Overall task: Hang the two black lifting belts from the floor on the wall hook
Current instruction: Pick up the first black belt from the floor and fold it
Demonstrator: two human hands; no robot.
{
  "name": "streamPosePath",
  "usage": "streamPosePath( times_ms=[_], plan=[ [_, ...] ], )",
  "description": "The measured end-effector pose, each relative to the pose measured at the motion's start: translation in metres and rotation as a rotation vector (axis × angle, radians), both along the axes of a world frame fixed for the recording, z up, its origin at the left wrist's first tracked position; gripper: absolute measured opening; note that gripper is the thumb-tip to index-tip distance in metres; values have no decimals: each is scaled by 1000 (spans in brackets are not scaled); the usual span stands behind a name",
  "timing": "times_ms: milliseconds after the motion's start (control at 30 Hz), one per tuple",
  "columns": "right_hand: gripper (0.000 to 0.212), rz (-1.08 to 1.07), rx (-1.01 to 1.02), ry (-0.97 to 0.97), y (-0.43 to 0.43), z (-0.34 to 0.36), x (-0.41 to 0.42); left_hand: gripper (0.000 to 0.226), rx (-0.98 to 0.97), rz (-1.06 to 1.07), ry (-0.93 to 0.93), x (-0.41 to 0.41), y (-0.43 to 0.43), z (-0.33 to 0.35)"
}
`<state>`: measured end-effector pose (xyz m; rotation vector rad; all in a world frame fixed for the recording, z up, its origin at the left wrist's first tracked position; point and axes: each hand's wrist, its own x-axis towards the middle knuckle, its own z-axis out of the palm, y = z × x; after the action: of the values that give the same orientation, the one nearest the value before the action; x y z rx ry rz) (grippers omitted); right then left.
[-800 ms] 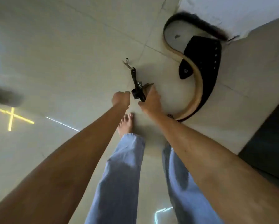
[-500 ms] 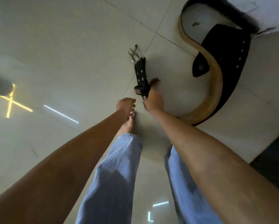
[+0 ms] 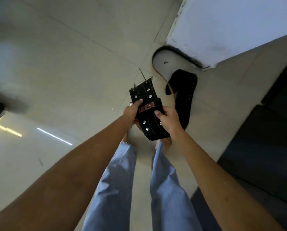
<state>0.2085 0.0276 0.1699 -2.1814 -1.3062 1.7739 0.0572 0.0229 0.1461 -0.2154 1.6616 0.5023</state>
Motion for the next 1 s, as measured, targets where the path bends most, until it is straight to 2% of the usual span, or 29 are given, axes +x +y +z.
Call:
streamPosePath(
  times_ms=[100,267,300,400,500,633,700,767,867,933,1000],
  plan=[
    [19,-177,34,53,8,92,9,59,197,177,-174,16,6,86],
    [17,-459,64,225,18,260,21,64,390,31,-352,31,5,248],
    [19,-495,52,293,15,290,24,65,411,6,-355,33,6,277],
    [40,-554,1,514,6,373,33,59,501,-112,-258,36,9,360],
    [46,-513,69,522,-2,434,34,49,634,-224,-145,38,6,427],
    [32,-541,183,429,-4,491,39,29,762,-260,-68,45,-2,485],
    [28,-484,210,424,3,511,44,35,805,-264,-77,45,-10,499],
    [22,-521,238,407,22,527,48,40,838,-278,-85,44,-17,509],
    [26,-620,240,441,56,551,51,45,921,-312,-53,45,-24,523],
    [26,-571,236,517,69,563,49,40,974,-286,-27,44,-21,536],
    [37,-437,225,555,66,570,43,32,1009,-227,0,39,-16,550]
  ],
)
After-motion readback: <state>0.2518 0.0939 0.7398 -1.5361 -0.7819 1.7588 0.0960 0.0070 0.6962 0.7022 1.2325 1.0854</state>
